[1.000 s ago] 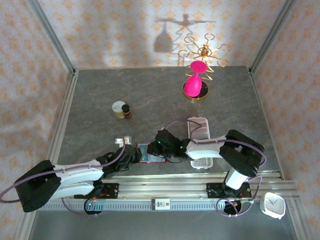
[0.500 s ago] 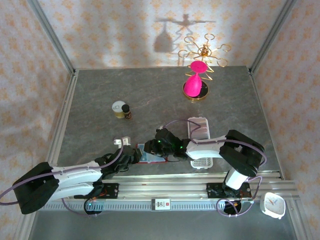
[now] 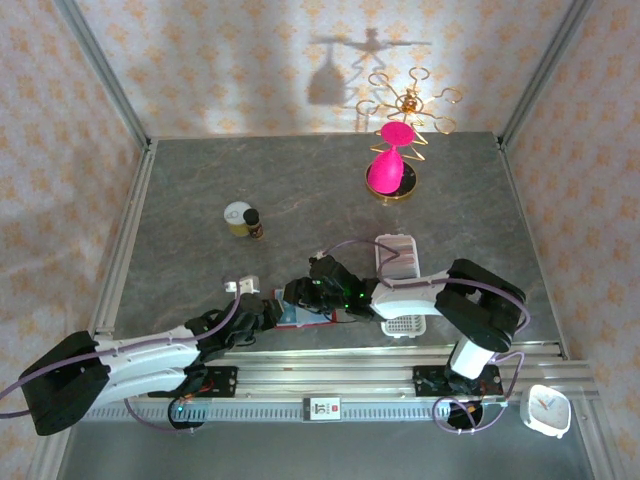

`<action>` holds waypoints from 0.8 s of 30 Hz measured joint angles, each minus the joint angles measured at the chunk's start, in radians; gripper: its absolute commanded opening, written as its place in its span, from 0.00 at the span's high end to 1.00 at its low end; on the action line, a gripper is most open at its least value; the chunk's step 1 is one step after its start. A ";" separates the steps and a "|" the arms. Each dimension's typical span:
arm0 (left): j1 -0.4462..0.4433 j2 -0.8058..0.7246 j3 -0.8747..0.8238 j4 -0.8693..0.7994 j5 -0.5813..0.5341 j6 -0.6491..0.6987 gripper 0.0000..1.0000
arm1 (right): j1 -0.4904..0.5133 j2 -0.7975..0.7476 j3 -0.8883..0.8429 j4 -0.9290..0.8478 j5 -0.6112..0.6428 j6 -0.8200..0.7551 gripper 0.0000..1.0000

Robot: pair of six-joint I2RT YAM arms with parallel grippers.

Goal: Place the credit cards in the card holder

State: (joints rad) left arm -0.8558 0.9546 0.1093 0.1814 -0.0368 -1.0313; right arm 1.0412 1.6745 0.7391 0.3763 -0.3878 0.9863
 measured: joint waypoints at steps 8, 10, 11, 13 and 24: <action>0.000 -0.019 -0.002 -0.019 0.006 -0.012 0.74 | 0.002 0.002 0.000 0.022 -0.005 0.009 0.57; 0.000 -0.019 -0.002 -0.020 0.006 -0.013 0.74 | 0.003 0.001 0.000 0.021 -0.001 0.008 0.56; 0.000 -0.019 -0.002 -0.020 0.006 -0.015 0.74 | 0.006 -0.002 0.000 0.020 0.003 0.008 0.56; 0.000 -0.019 -0.002 -0.020 0.006 -0.016 0.74 | 0.008 -0.009 0.000 0.019 0.011 0.008 0.56; 0.000 -0.019 -0.002 -0.020 0.006 -0.015 0.74 | 0.011 -0.109 -0.002 -0.163 0.136 -0.029 0.51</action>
State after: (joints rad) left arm -0.8558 0.9360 0.1074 0.1612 -0.0307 -1.0466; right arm 1.0519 1.5650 0.7372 0.2138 -0.2520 0.9569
